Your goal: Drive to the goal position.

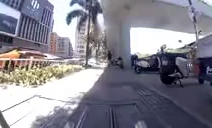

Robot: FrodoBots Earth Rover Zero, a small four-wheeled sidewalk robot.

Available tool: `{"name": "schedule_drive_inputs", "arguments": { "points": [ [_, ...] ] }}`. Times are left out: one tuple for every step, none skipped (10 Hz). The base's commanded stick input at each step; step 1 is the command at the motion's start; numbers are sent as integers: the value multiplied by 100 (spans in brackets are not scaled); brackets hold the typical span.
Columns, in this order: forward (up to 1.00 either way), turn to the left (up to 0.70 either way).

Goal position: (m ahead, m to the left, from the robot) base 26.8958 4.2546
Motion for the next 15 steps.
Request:
{"name": "schedule_drive_inputs", "arguments": {
  "points": [
    [70,0],
    [70,0],
    [70,0],
    [70,0],
    [70,0],
    [70,0],
    [70,0],
    [70,0],
    [70,0],
    [70,0],
    [70,0],
    [70,0],
    [70,0],
    [70,0],
    [70,0]
  ]
}}
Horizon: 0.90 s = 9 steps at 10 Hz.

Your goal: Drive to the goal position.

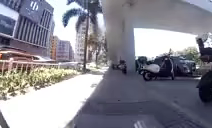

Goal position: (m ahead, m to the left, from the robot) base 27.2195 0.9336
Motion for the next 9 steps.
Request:
{"name": "schedule_drive_inputs", "arguments": {
  "points": [
    [70,0],
    [70,0],
    [70,0],
    [70,0],
    [70,0],
    [70,0],
    [70,0],
    [70,0],
    [70,0]
  ]
}}
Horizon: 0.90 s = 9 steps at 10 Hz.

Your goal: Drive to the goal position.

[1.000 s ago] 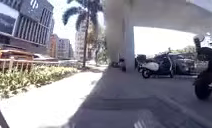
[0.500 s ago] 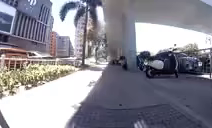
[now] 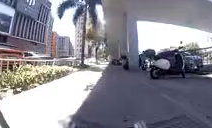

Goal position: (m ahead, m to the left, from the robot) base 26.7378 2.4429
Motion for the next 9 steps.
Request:
{"name": "schedule_drive_inputs", "arguments": {
  "points": [
    [70,0],
    [70,0],
    [70,0],
    [70,0],
    [70,0],
    [70,0],
    [70,0],
    [70,0],
    [70,0]
  ]
}}
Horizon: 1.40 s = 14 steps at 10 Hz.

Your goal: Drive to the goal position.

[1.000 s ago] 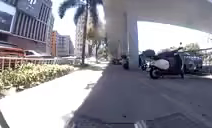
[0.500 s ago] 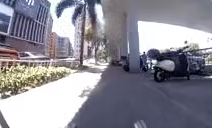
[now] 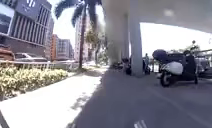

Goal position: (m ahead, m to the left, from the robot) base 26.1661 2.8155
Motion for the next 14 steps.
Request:
{"name": "schedule_drive_inputs", "arguments": {
  "points": [
    [70,0],
    [70,0],
    [70,0],
    [70,0],
    [70,0],
    [70,0],
    [70,0],
    [70,0],
    [70,0],
    [70,0],
    [70,0],
    [70,0],
    [70,0],
    [70,0]
  ]
}}
